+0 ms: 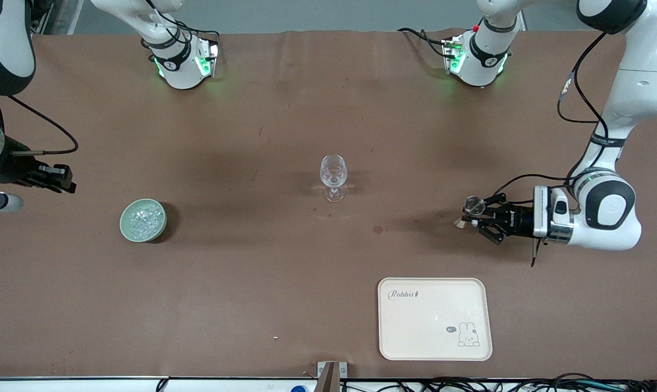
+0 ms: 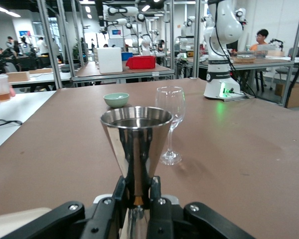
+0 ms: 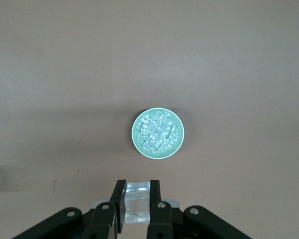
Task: Pour wine and add ice with both arms
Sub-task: 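Lift the ice cube with the right gripper while the left gripper lifts the jigger, then carry the steel jigger with the left gripper over the wine glass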
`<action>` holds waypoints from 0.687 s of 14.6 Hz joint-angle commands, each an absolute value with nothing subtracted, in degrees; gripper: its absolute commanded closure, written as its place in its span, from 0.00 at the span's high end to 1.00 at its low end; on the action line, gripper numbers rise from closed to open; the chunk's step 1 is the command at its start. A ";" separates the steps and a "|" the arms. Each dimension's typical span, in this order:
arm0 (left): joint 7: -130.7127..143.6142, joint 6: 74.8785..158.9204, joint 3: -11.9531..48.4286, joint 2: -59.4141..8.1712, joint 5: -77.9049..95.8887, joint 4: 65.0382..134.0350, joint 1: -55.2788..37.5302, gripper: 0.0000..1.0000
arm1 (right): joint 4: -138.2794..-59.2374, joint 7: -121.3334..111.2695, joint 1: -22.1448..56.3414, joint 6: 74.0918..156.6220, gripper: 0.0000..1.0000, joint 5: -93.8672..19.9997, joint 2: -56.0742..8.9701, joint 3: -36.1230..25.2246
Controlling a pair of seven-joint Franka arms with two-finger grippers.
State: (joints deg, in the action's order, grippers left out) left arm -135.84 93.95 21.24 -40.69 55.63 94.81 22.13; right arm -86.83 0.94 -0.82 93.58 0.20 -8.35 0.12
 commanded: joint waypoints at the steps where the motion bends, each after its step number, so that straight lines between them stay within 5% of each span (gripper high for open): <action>1: -132.56 98.25 22.32 -30.62 55.28 102.55 20.66 0.00 | -88.77 1.41 -0.97 92.99 0.10 0.18 -5.19 0.09; 10: -126.04 110.03 32.60 -28.04 57.21 108.72 20.57 0.00 | -92.29 1.32 -1.32 91.59 0.10 0.09 -0.09 0.00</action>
